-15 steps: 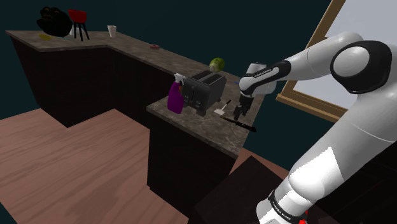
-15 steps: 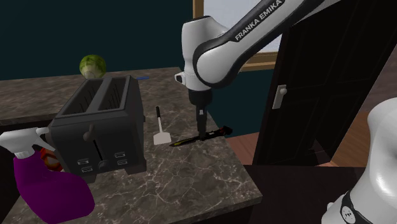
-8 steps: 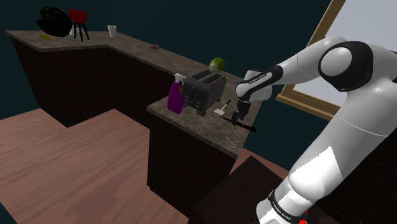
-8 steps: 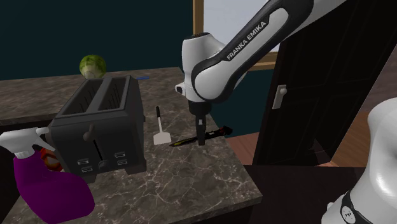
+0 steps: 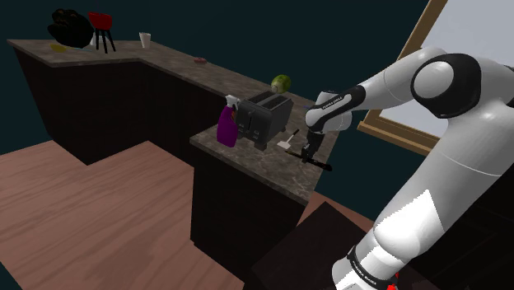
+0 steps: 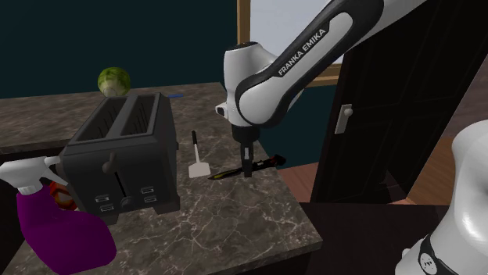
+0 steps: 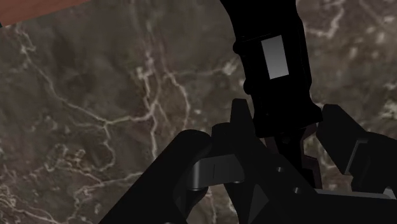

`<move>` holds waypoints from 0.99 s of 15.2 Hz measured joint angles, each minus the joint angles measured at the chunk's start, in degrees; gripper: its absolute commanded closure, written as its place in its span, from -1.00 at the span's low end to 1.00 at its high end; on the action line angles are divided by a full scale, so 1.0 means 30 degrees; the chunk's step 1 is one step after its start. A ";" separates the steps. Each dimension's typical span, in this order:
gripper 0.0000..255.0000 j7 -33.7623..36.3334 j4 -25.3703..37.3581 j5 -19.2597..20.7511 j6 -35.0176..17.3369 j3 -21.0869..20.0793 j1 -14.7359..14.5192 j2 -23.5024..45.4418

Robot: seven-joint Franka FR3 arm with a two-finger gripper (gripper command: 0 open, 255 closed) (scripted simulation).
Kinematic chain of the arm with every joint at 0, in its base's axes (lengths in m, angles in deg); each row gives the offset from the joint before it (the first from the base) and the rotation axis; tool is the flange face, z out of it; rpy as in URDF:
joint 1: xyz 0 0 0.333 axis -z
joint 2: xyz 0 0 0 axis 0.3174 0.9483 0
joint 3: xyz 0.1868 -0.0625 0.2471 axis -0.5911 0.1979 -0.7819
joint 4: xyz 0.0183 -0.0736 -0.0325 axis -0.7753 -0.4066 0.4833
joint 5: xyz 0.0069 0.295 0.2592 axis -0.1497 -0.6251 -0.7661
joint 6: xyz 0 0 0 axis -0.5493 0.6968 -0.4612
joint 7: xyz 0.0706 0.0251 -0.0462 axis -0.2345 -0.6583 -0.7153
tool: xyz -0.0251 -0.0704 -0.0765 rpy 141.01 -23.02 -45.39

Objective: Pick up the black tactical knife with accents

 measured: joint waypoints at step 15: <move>1.00 0.0426 0.0991 0.0704 0.2910 -0.0049 -0.0054 -0.2009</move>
